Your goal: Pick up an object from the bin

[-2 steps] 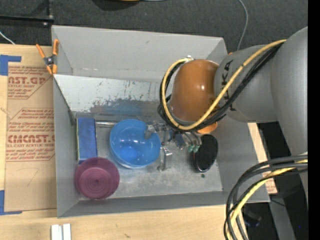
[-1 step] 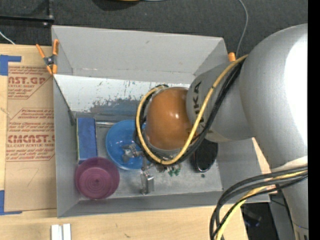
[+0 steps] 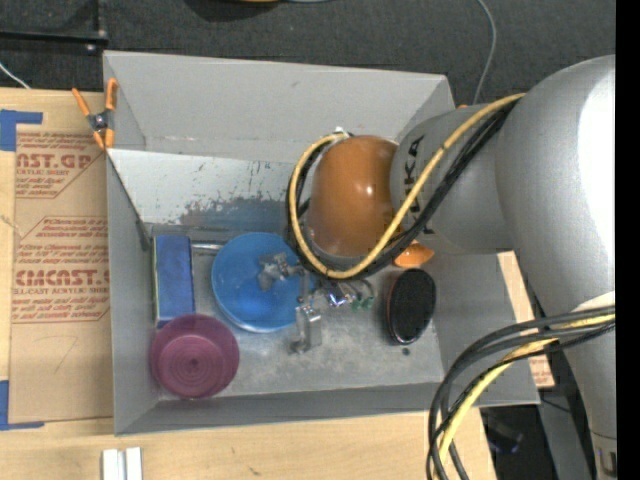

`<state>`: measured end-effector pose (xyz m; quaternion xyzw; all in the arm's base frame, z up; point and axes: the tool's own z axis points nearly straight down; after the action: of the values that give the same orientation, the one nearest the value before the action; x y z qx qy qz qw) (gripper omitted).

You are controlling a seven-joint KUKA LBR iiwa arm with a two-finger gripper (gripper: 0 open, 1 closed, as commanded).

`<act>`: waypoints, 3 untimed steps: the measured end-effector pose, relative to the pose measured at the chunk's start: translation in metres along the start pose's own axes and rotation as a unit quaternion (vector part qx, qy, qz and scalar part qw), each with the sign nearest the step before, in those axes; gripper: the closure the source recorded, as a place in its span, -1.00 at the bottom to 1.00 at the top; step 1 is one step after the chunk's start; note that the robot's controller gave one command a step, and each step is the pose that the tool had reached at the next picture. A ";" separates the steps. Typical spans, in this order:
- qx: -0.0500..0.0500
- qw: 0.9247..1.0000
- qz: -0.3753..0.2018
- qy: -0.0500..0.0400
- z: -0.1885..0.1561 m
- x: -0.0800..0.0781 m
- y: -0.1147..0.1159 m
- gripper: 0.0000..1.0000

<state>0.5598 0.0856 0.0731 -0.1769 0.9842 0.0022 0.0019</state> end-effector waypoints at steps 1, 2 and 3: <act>0.002 0.995 -0.101 -0.001 0.002 -0.028 -0.002 -1.00; 0.000 0.999 -0.040 -0.002 0.003 0.008 0.061 -1.00; 0.001 0.999 -0.036 -0.002 -0.028 0.020 0.035 1.00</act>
Offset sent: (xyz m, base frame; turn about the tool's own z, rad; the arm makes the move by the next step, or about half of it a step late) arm -0.0435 0.0666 -0.0031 -0.0613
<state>0.5292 0.1116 0.1013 -0.2121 0.9772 0.0012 0.0046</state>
